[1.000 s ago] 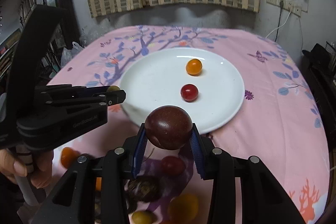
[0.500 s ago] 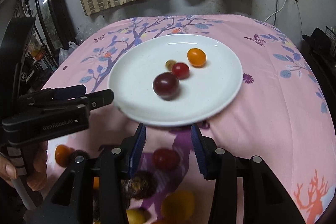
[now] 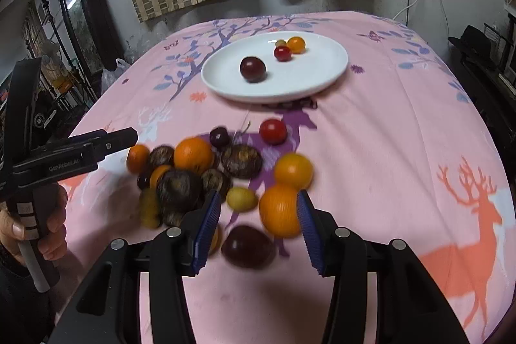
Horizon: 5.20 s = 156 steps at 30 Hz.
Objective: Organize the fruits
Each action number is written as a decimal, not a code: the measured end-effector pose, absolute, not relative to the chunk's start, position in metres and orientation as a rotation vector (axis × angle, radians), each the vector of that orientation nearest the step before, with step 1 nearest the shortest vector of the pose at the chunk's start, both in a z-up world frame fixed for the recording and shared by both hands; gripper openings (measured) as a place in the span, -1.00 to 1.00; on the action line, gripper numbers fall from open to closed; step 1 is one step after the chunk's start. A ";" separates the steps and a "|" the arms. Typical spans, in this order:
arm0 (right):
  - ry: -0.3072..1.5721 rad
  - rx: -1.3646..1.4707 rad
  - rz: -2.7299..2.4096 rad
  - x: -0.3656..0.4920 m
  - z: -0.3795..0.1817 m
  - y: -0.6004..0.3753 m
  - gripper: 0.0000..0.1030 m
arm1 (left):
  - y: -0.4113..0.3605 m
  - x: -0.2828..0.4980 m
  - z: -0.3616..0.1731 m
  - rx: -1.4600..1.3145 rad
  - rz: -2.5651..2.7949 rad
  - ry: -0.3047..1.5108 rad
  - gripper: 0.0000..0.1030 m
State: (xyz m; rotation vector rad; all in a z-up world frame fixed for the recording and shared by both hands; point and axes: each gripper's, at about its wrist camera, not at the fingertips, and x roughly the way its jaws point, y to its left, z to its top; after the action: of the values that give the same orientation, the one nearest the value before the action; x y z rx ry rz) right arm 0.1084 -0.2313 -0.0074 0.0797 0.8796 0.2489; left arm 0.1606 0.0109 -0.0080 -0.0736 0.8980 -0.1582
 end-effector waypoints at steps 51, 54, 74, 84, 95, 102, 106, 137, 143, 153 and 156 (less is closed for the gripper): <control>0.842 0.203 0.314 0.075 -0.025 -0.224 -0.25 | -0.037 0.095 -0.026 0.148 -0.386 0.923 -0.51; 0.807 0.216 0.333 0.072 -0.016 -0.224 -0.25 | -0.030 0.090 -0.007 0.144 -0.406 0.871 -0.51; 0.714 0.040 0.331 0.133 0.044 -0.214 -0.25 | -0.038 0.191 0.035 0.105 -0.388 0.862 -0.51; 0.711 0.110 0.322 0.183 0.043 -0.232 -0.25 | -0.055 0.225 0.049 0.114 -0.397 0.835 -0.51; 0.734 0.079 0.355 0.174 0.036 -0.219 -0.25 | -0.039 0.227 0.024 0.101 -0.348 0.895 -0.35; 0.740 0.070 0.369 0.170 0.035 -0.215 -0.25 | -0.034 0.222 0.025 0.106 -0.363 0.899 -0.47; 0.745 0.072 0.373 0.167 0.033 -0.216 -0.25 | -0.032 0.215 0.014 0.145 -0.354 0.922 -0.46; 0.757 0.025 0.321 0.203 0.041 -0.210 -0.25 | -0.025 0.251 0.021 0.125 -0.315 0.850 -0.19; 0.868 -0.030 0.245 0.259 0.011 -0.205 -0.24 | -0.065 0.312 0.000 0.087 -0.265 0.921 -0.20; 0.889 0.057 0.236 0.257 -0.003 -0.219 -0.18 | -0.055 0.297 0.004 -0.004 -0.241 0.935 0.35; 0.866 0.069 0.251 0.233 0.003 -0.225 -0.12 | -0.043 0.270 0.018 -0.028 -0.253 0.894 0.50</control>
State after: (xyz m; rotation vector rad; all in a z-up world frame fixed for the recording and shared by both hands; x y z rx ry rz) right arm 0.2325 -0.2253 0.0034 0.0691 0.8664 0.2506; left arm 0.2698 -0.0431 0.0185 -0.0277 0.8936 -0.2529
